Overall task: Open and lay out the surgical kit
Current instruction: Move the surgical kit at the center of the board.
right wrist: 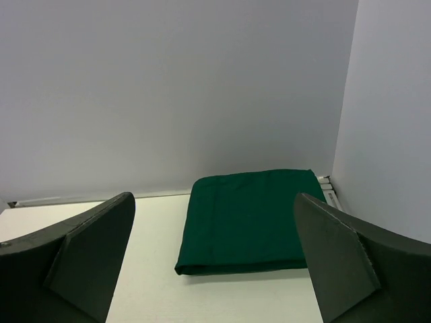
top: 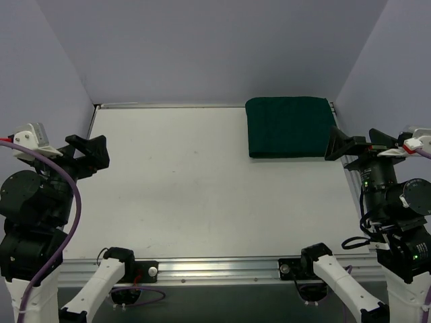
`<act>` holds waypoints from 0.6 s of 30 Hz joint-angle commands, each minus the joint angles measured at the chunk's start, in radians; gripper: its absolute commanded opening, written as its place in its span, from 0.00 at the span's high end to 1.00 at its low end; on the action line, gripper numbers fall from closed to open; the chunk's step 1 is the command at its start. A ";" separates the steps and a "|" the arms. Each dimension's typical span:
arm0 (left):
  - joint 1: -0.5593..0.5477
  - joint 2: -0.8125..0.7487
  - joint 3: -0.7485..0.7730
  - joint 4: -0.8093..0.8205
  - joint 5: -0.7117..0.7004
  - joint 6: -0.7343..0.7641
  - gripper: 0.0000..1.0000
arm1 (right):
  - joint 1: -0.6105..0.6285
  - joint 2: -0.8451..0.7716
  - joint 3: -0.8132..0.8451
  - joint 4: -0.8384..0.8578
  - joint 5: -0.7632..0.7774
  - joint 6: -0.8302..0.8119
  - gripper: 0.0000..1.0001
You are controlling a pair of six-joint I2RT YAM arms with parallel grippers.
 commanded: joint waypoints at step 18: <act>-0.004 0.319 -0.038 -0.084 0.239 -0.164 0.06 | 0.007 0.237 -0.091 -0.004 -0.020 0.225 0.00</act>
